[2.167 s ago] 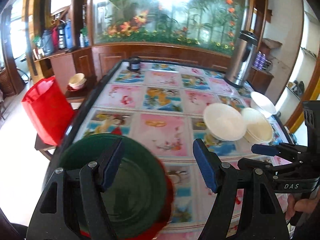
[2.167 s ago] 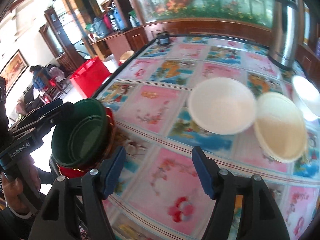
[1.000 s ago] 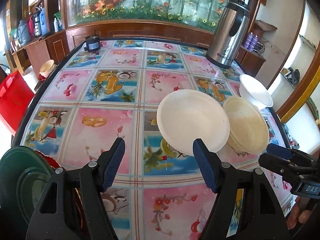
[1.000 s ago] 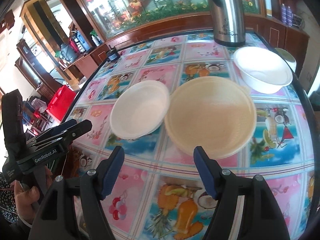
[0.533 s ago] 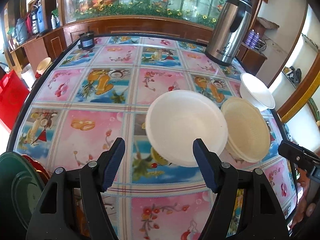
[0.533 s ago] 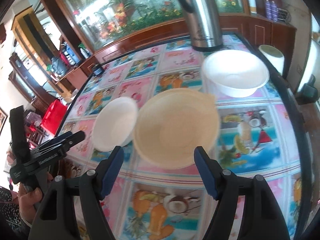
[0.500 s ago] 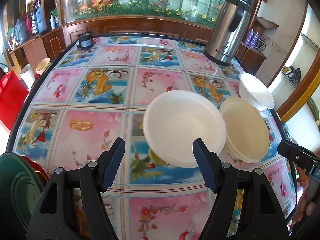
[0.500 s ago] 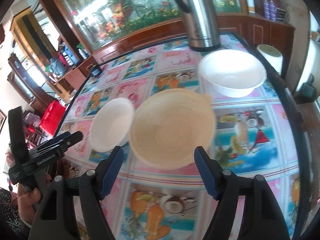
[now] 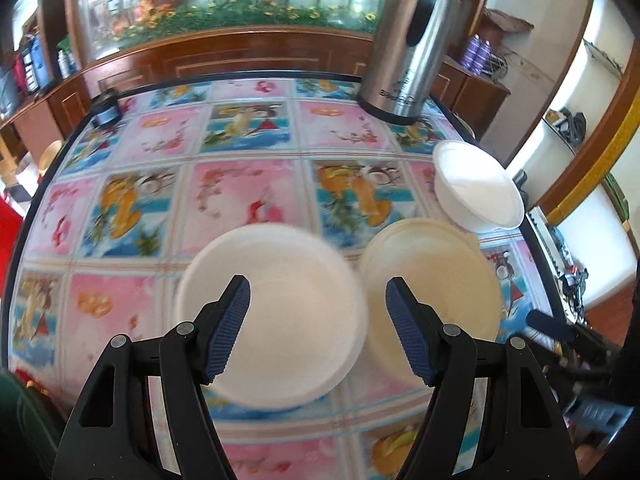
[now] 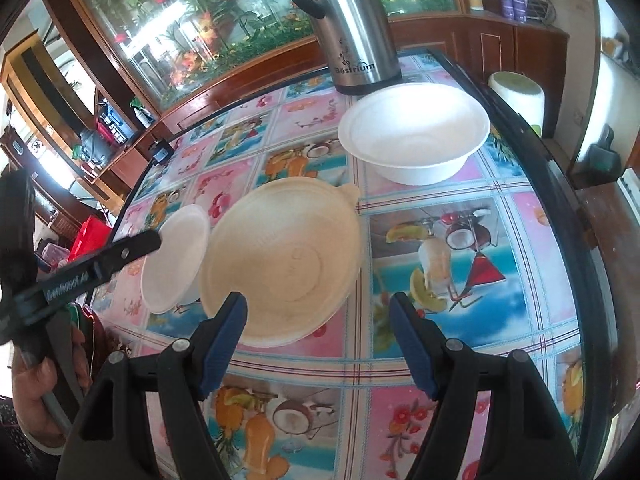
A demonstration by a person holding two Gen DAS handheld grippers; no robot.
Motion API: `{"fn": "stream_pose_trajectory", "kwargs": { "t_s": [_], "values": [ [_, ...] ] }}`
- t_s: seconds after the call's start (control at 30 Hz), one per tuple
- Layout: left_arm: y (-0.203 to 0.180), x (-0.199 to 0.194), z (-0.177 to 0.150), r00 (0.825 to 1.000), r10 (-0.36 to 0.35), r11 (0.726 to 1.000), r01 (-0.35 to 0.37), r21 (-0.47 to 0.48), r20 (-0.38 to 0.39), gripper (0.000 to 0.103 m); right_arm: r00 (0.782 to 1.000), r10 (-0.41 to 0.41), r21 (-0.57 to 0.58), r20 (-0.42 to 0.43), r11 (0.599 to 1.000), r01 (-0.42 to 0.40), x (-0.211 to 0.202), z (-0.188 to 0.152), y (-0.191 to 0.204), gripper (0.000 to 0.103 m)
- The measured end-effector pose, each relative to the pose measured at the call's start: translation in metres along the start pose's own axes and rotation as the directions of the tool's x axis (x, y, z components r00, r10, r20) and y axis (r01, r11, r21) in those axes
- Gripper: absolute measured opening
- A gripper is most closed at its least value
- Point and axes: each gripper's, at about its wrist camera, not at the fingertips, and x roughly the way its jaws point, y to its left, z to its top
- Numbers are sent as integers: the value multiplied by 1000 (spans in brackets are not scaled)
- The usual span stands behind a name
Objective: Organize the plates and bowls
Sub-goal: 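Close the left gripper on the rim of the cream bowl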
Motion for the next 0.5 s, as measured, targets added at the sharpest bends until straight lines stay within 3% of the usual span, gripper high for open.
{"fn": "stream_pose_trajectory", "kwargs": {
  "t_s": [0.3,0.43,0.5],
  "values": [
    [-35,43,35,994,-61,993,69,95,-93,71,1000,-8,0,-16,1000,8,15,4,-4,74],
    [-41,59,43,983,-104,987,121,110,-153,71,1000,-11,1,-18,1000,11,18,5,-4,74],
    [-44,63,43,983,-86,985,108,133,-160,71,1000,-11,2,-12,1000,11,17,5,-3,74]
  ]
}}
